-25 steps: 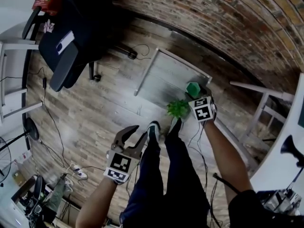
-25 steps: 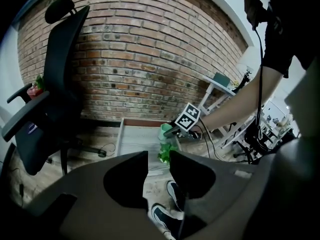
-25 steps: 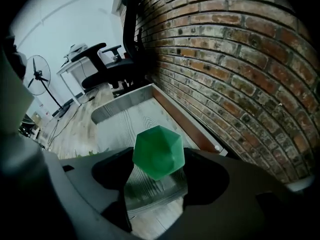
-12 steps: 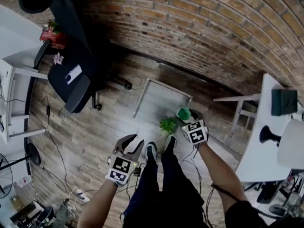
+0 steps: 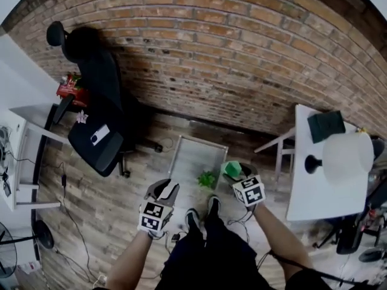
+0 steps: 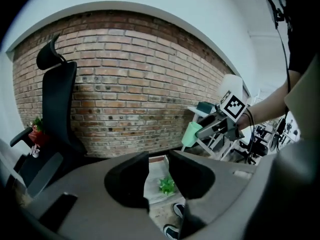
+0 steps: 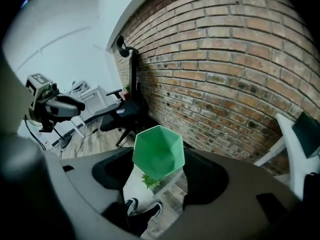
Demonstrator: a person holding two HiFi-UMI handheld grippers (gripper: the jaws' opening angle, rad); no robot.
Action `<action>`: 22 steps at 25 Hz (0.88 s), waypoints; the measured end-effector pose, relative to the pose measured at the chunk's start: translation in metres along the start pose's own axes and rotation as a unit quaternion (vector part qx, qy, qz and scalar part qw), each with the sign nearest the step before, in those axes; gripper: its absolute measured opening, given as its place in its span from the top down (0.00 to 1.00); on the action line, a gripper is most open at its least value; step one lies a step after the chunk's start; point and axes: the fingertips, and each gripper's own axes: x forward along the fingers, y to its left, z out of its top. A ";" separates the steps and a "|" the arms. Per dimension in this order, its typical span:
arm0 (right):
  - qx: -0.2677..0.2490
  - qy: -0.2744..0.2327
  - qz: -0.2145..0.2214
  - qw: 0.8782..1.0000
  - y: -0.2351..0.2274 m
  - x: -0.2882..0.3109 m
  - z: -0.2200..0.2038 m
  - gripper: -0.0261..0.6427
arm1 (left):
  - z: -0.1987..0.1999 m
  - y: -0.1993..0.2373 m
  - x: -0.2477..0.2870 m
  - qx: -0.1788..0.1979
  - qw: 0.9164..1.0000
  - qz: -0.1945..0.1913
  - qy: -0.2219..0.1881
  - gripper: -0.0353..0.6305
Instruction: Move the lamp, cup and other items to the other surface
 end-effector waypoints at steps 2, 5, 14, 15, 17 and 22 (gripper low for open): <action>0.004 -0.004 -0.006 1.000 0.006 -0.028 0.005 0.49 | 0.008 -0.003 -0.011 -0.001 1.000 -0.001 -0.011 0.77; 0.012 -0.015 -0.018 1.000 0.011 -0.069 0.015 0.49 | 0.021 -0.007 -0.020 0.006 1.000 -0.007 -0.027 0.77; 0.034 -0.055 -0.066 0.996 0.013 -0.166 0.017 0.49 | 0.043 -0.048 -0.024 0.027 0.996 -0.068 -0.053 0.77; 0.037 -0.057 -0.071 0.995 0.012 -0.173 0.013 0.49 | 0.044 -0.054 -0.022 0.029 0.995 -0.074 -0.055 0.77; 0.048 -0.055 -0.079 0.994 0.009 -0.184 0.001 0.49 | 0.045 -0.064 -0.018 0.032 0.994 -0.084 -0.054 0.77; 0.081 -0.041 -0.106 0.990 -0.008 -0.210 -0.032 0.49 | 0.047 -0.092 -0.010 0.054 0.991 -0.109 -0.049 0.77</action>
